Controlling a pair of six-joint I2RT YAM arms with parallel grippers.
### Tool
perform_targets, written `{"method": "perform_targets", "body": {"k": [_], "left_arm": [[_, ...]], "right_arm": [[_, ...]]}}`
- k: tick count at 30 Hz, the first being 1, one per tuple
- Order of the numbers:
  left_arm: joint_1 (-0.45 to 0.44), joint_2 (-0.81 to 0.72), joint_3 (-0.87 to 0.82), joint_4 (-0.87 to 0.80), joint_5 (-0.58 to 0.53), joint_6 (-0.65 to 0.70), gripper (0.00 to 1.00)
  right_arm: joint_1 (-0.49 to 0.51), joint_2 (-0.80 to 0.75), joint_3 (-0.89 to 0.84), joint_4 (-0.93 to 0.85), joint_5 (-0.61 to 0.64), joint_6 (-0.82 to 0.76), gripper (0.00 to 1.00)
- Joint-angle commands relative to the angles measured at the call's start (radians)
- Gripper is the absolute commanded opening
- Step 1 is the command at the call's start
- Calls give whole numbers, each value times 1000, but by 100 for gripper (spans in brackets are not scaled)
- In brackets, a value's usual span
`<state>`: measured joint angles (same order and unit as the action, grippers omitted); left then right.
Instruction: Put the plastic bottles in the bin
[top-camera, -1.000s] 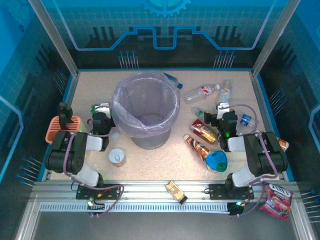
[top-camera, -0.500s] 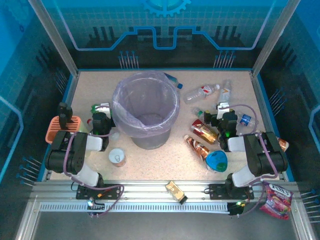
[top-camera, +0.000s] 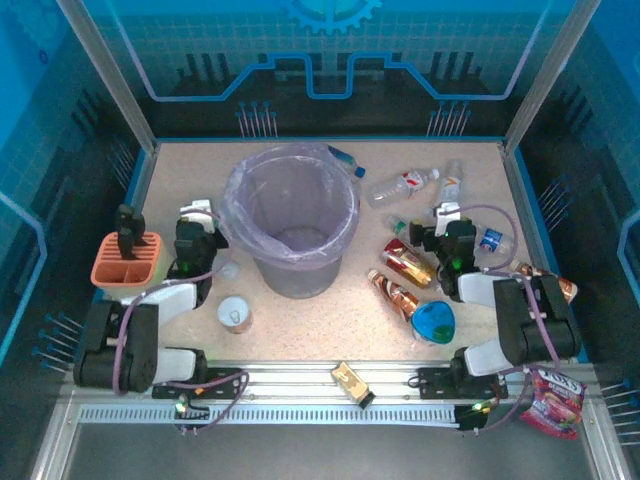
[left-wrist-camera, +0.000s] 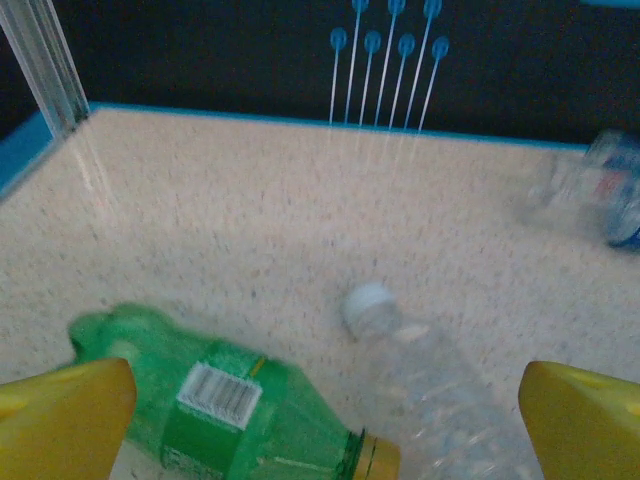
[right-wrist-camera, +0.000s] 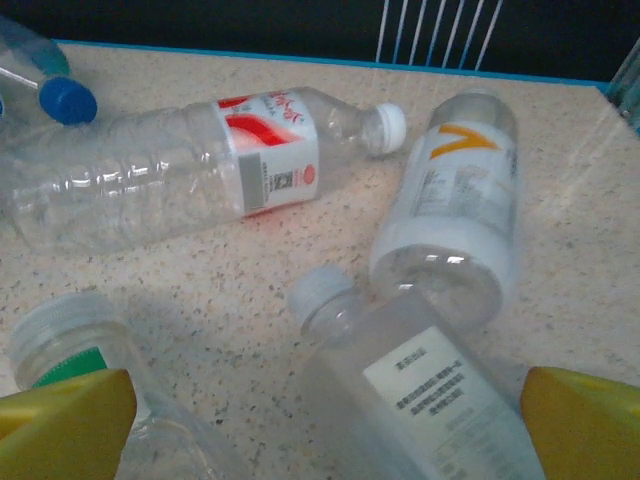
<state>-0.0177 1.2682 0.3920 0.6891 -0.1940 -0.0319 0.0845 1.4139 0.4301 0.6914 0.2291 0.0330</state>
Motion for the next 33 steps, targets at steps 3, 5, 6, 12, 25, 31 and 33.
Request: {"method": "perform_targets", "body": {"k": [3,5,6,12,25,31,33], "left_arm": [[3,-159,64,-329,-67,-81,99],[4,-215,100,-459,-70,-123,99],[4,-252,115,-524,-71,-155,99],[4,-407,246,-886,-77,-326,99],[4,-331,737,-1376,-37,-368,99],[4,-305,855,-1423,42,-355,99],[4,-302,870,-1429,64,-355,99]], "right_arm": [[8,-198,190,-404,85,54,100],[9,-242,283,-591,105,108,100],[7,-262,326,-686,115,148,100],[-52,-306,577,-1155,164,356,100],[-423,-210,712,-1627,388,1066,96],[-473,-168,608,-1595,417,1333,88],[-472,-158,568,-1566,436,1389,87]]}}
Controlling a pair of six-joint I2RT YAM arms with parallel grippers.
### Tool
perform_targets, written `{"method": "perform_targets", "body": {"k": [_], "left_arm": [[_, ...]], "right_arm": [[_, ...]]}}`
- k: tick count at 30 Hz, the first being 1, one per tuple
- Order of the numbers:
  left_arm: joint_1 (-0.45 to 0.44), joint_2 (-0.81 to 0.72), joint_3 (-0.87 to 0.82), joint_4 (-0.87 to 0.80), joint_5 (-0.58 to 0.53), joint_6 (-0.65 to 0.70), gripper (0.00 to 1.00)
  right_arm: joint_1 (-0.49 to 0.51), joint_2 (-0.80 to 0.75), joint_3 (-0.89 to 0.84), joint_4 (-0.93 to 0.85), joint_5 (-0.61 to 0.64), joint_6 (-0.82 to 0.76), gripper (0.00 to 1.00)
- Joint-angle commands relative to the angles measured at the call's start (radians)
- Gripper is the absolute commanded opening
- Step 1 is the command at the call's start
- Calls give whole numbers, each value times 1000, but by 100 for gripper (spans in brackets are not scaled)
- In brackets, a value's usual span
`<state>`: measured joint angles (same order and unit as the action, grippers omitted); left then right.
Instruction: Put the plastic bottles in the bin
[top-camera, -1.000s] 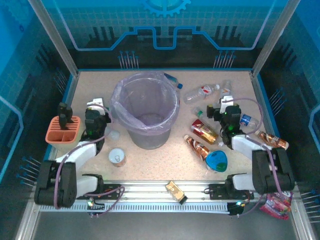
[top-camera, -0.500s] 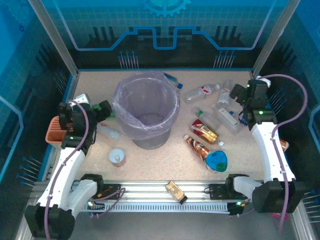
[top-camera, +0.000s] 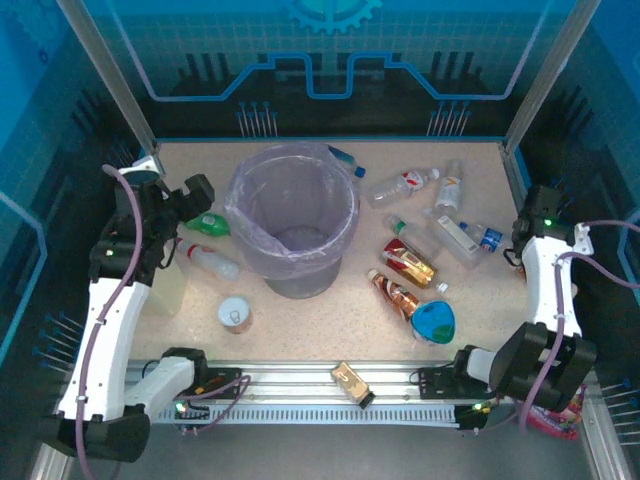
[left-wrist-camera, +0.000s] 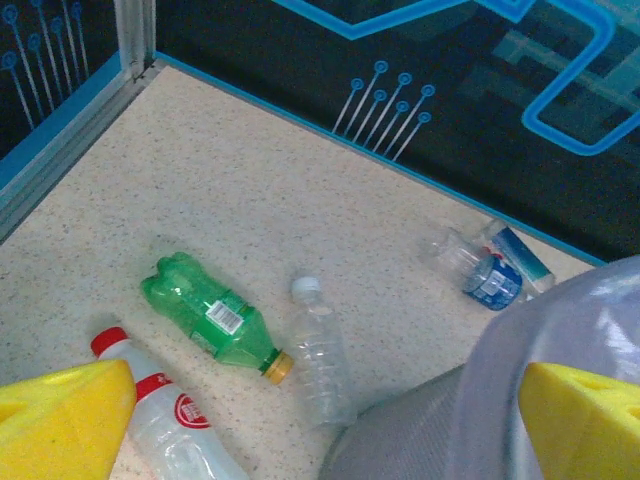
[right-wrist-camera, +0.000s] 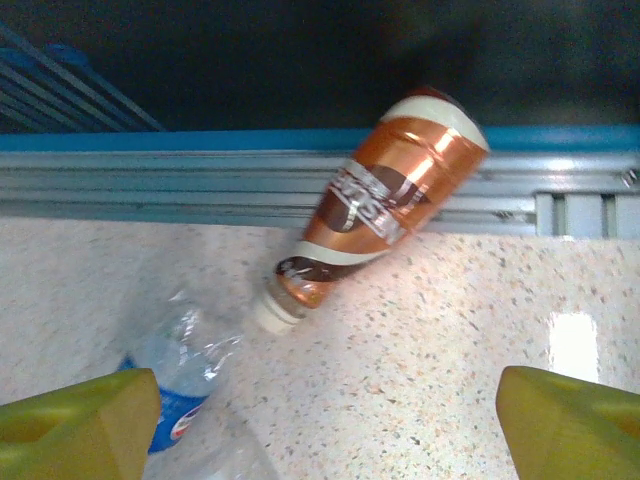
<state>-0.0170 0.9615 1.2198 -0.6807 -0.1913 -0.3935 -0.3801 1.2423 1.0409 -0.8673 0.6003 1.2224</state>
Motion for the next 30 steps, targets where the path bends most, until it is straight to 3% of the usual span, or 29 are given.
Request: {"method": "perform_targets", "body": {"k": [1,12,17,19,30], "left_arm": [[3,5,47,-59,73,7,99],[4,14,69,-63,180,-17,99],[4,67,113,-33,445,-113,99],[4,69,104,10,494,-149,99],[4,59,111,-13,447,-134,99]], "right_arm": [[-7,18,-65,17,76,213,86],[-97,201,-77,175,46,124,86],[-149,269,-57,232,-11,77,84],[-151,305,-51,240,-27,77,84],[-149,430,-36,316,-61,56,80]]}}
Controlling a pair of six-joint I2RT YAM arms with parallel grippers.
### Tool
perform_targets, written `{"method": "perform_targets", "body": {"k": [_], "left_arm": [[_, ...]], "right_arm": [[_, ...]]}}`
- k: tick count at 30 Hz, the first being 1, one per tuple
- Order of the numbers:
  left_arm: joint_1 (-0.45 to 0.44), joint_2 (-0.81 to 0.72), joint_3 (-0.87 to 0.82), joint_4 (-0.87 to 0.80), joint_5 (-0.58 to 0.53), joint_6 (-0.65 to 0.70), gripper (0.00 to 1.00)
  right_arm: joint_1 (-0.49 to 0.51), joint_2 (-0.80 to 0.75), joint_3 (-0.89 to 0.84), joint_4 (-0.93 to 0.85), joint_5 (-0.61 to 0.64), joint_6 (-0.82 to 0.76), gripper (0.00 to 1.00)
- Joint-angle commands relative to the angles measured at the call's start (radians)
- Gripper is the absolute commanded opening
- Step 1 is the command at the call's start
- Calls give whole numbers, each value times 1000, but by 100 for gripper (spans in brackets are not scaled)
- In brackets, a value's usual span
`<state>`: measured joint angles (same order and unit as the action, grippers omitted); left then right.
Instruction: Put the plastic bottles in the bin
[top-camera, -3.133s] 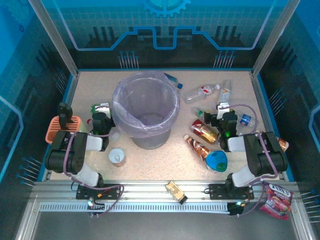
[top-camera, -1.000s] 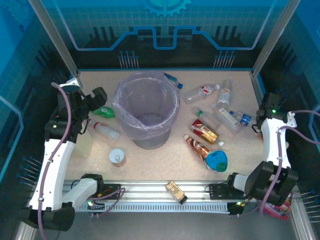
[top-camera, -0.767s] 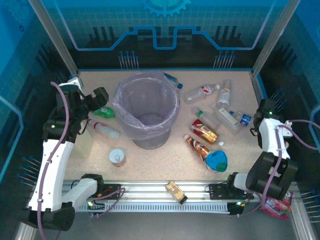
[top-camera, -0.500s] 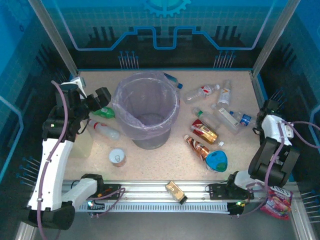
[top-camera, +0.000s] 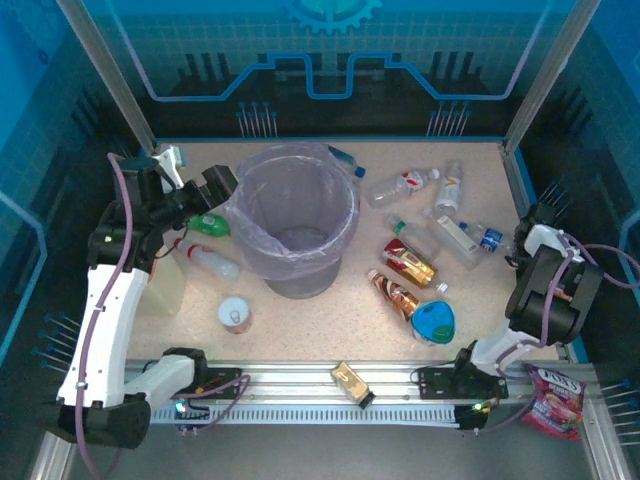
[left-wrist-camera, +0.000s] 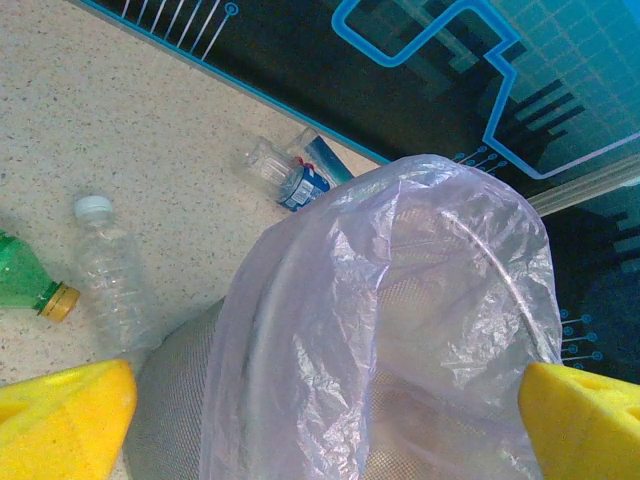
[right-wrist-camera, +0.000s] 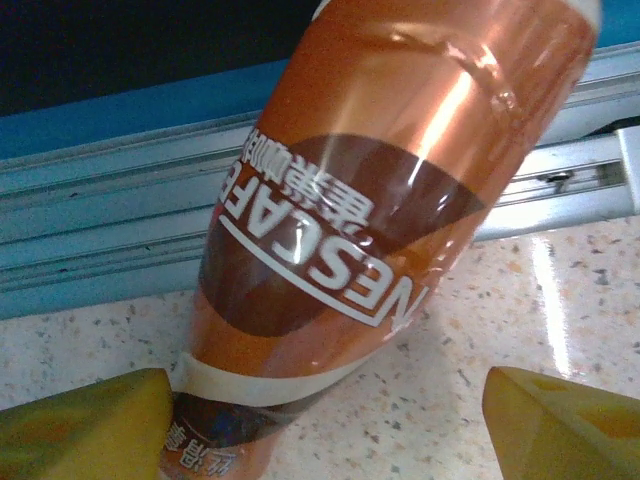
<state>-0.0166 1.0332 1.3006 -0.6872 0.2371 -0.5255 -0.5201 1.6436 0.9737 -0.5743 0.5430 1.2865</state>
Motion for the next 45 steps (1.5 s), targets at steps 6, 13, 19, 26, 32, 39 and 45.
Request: {"method": "perform_targets", "body": {"k": [6,13,19,26,32,39,45], "left_arm": [[4,-15,26,0,6,-1,99],[4,-12,11,22,8,-7,99],[3,-10,2,44,11,-15,99],[3,11,-1,79,19,-30,99],[2,21,-4,104,31,-47,99],[0,24,29,112,60,-70,99],[-13,30,115,104,78,-80,99]], "right_arm": [[-17,50,11,76,-26,-24,68],[-17,57,14,81,-52,-55,57],[-3,31,-11,74,-68,-75,43],[28,-118,-78,87,-69,-140,37],[77,-256,-116,80,-109,-227,34],[215,-390,-100,114,-268,-479,33],[342,-513,-45,210,-511,-676,32]]}}
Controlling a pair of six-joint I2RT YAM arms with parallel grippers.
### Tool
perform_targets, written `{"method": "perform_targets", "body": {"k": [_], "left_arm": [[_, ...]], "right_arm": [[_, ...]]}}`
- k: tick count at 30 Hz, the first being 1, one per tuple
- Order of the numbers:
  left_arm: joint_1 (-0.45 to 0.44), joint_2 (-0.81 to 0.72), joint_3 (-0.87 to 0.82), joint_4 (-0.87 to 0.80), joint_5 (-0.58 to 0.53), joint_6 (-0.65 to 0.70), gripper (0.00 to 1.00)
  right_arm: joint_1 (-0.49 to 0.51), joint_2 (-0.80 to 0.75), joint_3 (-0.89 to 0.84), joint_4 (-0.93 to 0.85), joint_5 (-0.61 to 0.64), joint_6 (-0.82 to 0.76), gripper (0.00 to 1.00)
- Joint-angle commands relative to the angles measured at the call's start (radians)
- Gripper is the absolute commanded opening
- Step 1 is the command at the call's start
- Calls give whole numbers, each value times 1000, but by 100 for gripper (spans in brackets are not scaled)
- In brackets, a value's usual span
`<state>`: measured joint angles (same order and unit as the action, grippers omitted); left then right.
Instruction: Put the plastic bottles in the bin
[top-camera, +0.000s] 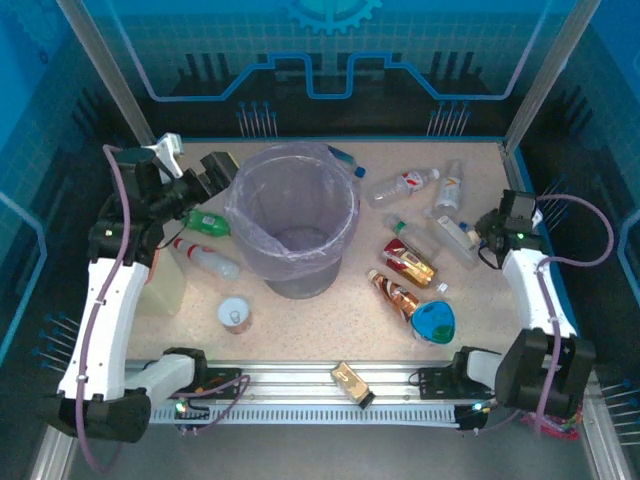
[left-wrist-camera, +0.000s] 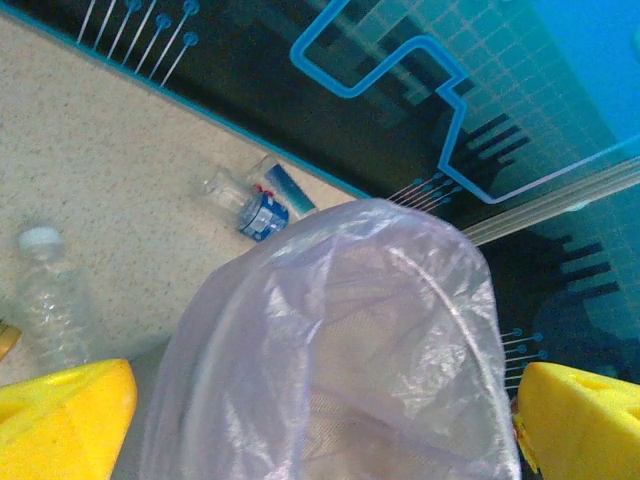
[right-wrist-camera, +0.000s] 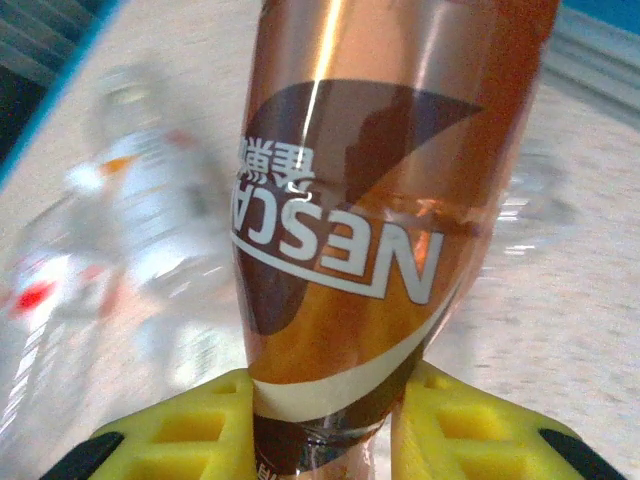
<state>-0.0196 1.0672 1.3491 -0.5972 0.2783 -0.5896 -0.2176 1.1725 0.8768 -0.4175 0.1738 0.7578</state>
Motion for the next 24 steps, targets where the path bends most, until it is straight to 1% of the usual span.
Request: {"method": "perform_targets", "body": {"k": [1,3,6,8,10,12,14,18,24], "left_arm": [[-26,4,89,7,32,-10,99],[-74,25,137,1,19,-4,99],[-154,79,222,18,22,-6,99],[-199,131,285,35,67,-11,99],[-228,177,326,77,136,-36,99],[-261,219,357,121,181,-64,99],[-296,261,385,156,210,-82,99],[-338,318,408,223,229,-117,99],[-389,362,405,280,195,-94,99]], "right_arm": [[61,-41,88,29,-174,-185,31],[103,-29,168,-13,-229,-264,30],[163,-13,274,-47,-348,-352,29],[197,-6,328,-38,-450,-367,29],[222,1,367,-22,-545,-368,29],[262,5,409,-5,-617,-381,29],[323,10,451,11,-663,-396,28],[447,32,526,38,-741,-389,28],[610,90,596,59,-766,-355,28]]}}
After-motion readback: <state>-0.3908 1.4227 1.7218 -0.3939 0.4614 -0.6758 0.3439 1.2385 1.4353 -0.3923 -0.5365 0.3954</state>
